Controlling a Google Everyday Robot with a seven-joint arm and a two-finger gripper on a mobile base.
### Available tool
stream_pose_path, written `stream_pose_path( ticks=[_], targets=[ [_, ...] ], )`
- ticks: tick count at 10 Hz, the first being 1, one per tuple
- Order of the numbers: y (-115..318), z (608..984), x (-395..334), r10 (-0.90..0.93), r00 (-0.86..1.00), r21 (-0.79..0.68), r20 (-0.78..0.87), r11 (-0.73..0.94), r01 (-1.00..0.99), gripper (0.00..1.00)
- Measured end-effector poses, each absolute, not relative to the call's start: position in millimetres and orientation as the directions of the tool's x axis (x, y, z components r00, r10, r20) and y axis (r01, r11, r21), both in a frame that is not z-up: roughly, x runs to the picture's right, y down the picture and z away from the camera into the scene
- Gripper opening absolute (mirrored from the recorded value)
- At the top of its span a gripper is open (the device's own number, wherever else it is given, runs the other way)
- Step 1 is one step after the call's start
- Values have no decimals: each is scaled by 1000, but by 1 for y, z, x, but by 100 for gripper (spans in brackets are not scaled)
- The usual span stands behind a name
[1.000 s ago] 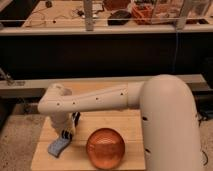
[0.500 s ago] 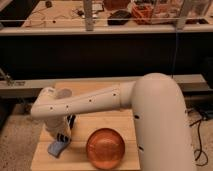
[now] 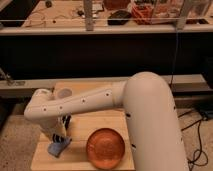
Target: Place the eraser on the white sponge
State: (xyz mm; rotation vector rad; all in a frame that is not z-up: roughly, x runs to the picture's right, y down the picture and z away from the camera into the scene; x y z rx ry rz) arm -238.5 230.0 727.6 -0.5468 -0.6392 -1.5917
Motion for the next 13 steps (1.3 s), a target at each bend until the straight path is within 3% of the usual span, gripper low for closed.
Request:
stream_pose_path(
  ticks=[2, 4, 6, 9, 11, 13],
  targets=[
    [231, 729, -243, -729, -123, 96, 673, -80, 992, 3],
    [231, 730, -248, -730, -131, 100, 671, -86, 991, 13],
    [230, 729, -255, -730, -139, 105, 669, -93, 990, 36],
    [228, 731, -260, -732, -140, 107, 667, -92, 990, 61],
    [226, 731, -265, -732, -139, 109, 667, -89, 990, 60],
    [224, 733, -265, -735, -126, 102, 666, -78, 992, 42]
  ],
)
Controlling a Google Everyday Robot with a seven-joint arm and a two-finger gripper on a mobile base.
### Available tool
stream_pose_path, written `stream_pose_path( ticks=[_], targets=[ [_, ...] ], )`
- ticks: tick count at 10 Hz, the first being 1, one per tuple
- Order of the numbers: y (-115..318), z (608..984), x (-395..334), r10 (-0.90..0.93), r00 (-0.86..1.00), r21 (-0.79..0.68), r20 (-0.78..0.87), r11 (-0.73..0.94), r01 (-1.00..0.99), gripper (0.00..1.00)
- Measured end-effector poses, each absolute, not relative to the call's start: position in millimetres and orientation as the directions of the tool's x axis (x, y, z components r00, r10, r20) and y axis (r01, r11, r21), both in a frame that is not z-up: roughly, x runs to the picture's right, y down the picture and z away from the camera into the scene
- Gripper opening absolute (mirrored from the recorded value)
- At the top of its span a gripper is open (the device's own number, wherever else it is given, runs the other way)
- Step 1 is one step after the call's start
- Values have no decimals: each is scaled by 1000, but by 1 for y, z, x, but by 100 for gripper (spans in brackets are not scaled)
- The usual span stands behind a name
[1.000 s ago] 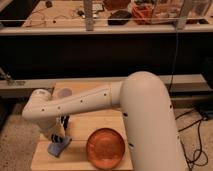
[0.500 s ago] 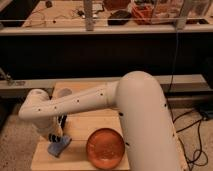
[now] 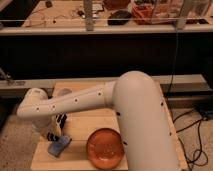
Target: Place the eraser on the white sponge
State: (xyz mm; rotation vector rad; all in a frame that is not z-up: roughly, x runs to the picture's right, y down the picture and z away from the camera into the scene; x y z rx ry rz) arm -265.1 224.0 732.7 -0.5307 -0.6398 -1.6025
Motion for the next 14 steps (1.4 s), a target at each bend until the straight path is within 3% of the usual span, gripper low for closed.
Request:
stream_pose_path(
  ticks=[4, 8, 10, 14],
  targets=[
    [223, 734, -272, -741, -109, 100, 663, -56, 993, 21],
    [222, 736, -273, -747, -82, 91, 660, -29, 995, 20],
    [222, 737, -274, -749, -68, 87, 659, -14, 996, 14],
    [221, 738, -276, -753, -41, 80, 657, 16, 997, 14]
  ],
)
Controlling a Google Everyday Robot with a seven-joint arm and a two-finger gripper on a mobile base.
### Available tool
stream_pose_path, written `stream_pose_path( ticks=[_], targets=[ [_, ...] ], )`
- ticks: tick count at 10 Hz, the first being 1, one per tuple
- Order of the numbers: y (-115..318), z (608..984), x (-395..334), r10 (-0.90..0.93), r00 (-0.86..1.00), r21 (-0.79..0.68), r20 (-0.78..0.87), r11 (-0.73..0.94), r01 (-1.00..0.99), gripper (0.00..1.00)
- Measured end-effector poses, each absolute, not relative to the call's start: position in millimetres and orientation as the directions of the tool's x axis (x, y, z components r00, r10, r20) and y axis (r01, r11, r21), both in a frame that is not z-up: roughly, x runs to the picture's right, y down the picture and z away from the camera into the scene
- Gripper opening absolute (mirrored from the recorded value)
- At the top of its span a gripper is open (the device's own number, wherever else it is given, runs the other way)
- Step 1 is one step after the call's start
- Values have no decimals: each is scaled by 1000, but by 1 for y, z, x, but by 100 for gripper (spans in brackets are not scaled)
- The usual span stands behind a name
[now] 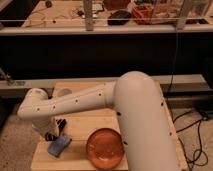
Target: Place the eraser on the white sponge
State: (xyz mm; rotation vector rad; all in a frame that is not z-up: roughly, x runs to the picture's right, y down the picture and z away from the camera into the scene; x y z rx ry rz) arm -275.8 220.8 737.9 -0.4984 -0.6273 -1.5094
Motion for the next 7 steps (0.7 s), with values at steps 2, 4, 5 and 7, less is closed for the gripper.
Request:
stream_pose_path(
  ticks=[2, 4, 5, 7],
  targets=[
    [221, 739, -277, -754, -26, 76, 656, 32, 997, 14],
    [221, 739, -278, -756, -9, 72, 655, 50, 996, 14],
    [221, 739, -278, -757, -2, 70, 654, 58, 996, 13],
    [220, 739, -279, -757, 10, 67, 653, 71, 995, 8]
  ],
)
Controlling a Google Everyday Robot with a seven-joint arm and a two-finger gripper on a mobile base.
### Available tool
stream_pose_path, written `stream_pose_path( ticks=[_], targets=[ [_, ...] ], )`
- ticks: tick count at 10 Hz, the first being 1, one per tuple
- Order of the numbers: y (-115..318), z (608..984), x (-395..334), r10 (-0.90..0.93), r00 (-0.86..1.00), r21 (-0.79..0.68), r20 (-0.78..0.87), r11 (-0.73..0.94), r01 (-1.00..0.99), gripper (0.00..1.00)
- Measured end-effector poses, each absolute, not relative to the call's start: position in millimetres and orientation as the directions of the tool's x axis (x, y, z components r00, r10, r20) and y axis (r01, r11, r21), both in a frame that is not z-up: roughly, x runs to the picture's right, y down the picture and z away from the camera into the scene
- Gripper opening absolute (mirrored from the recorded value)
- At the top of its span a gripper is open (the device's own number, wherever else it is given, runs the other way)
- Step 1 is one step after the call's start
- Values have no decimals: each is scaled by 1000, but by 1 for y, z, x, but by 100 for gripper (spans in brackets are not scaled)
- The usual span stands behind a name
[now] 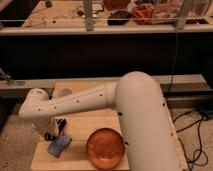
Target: Place the eraser on the white sponge
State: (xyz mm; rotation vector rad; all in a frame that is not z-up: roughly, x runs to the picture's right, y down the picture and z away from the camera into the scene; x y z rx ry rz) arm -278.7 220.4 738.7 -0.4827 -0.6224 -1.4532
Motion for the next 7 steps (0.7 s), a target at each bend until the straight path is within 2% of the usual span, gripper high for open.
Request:
stream_pose_path(
  ticks=[4, 7],
  targets=[
    [220, 740, -281, -759, 40, 61, 650, 105, 993, 8],
    [221, 739, -278, -755, 85, 49, 650, 153, 987, 3]
  ],
)
